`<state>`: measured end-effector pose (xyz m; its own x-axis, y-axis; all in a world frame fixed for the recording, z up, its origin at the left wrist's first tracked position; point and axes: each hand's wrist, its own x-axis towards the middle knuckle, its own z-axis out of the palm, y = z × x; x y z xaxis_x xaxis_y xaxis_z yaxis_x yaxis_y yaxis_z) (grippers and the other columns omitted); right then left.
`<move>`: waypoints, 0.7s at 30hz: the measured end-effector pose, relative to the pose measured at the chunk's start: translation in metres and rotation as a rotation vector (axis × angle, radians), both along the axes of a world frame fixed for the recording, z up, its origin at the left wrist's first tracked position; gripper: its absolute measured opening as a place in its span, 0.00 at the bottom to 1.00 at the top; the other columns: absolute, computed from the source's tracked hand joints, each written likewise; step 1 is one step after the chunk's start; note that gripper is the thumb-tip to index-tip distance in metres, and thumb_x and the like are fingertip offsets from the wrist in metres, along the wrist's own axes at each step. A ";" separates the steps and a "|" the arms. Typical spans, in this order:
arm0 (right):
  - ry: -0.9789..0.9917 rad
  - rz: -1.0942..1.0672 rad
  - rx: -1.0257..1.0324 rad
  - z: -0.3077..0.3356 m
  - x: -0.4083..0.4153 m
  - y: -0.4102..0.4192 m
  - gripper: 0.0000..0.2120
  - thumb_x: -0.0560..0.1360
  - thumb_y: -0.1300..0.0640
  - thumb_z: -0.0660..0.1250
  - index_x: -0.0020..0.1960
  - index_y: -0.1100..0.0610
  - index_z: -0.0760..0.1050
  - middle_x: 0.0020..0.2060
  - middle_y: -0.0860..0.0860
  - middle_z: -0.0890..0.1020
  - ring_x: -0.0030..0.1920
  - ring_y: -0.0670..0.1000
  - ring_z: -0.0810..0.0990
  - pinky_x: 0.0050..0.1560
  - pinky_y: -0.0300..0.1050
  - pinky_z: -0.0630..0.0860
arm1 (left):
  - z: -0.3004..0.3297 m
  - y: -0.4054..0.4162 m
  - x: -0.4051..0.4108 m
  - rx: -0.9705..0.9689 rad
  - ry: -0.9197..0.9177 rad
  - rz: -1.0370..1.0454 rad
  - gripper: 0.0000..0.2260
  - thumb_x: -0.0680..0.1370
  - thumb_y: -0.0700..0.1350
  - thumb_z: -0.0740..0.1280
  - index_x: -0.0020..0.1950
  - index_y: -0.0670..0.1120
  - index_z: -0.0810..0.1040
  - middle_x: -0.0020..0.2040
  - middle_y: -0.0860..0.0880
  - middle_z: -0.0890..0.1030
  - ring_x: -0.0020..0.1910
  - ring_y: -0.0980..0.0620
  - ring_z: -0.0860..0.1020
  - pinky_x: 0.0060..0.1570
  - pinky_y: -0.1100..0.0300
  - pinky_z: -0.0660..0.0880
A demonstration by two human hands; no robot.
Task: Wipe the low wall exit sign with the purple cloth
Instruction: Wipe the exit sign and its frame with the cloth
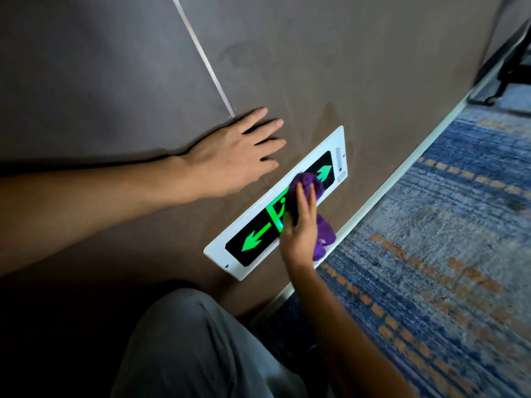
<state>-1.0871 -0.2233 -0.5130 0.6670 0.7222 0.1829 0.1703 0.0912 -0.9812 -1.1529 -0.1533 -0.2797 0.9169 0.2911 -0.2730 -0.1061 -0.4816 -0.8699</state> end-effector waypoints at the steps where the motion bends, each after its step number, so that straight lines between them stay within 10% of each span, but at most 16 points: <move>1: -0.006 0.025 0.035 -0.001 -0.016 -0.008 0.34 0.79 0.70 0.62 0.80 0.46 0.63 0.81 0.46 0.58 0.79 0.51 0.62 0.74 0.41 0.68 | 0.003 -0.001 -0.003 0.006 -0.001 -0.004 0.21 0.83 0.55 0.59 0.76 0.52 0.71 0.82 0.44 0.62 0.82 0.36 0.54 0.79 0.35 0.49; 3: -0.011 0.080 0.063 -0.006 -0.043 -0.026 0.34 0.78 0.71 0.62 0.79 0.46 0.64 0.81 0.45 0.58 0.81 0.50 0.58 0.76 0.49 0.67 | 0.010 -0.002 -0.008 0.012 -0.016 -0.013 0.21 0.83 0.56 0.58 0.75 0.52 0.71 0.81 0.44 0.63 0.82 0.36 0.55 0.79 0.36 0.49; 8: 0.103 0.040 0.077 -0.017 -0.045 -0.045 0.32 0.77 0.73 0.63 0.77 0.51 0.69 0.79 0.49 0.65 0.78 0.47 0.63 0.75 0.31 0.58 | 0.012 -0.012 -0.019 0.024 -0.026 0.014 0.23 0.83 0.57 0.59 0.77 0.53 0.70 0.82 0.45 0.62 0.82 0.37 0.53 0.79 0.35 0.47; 13: 0.355 -0.143 -0.012 0.011 0.031 -0.003 0.32 0.79 0.67 0.63 0.78 0.43 0.65 0.76 0.47 0.71 0.73 0.51 0.72 0.73 0.54 0.71 | 0.021 -0.019 -0.034 0.013 -0.029 0.007 0.24 0.82 0.59 0.59 0.76 0.52 0.70 0.82 0.44 0.62 0.82 0.36 0.53 0.79 0.35 0.48; 21: 0.256 -0.103 0.030 0.023 0.010 0.009 0.27 0.80 0.67 0.62 0.76 0.50 0.69 0.78 0.48 0.67 0.77 0.49 0.67 0.76 0.37 0.63 | 0.020 -0.020 -0.034 0.033 -0.039 0.007 0.25 0.82 0.60 0.58 0.76 0.52 0.70 0.82 0.44 0.62 0.82 0.36 0.53 0.79 0.35 0.48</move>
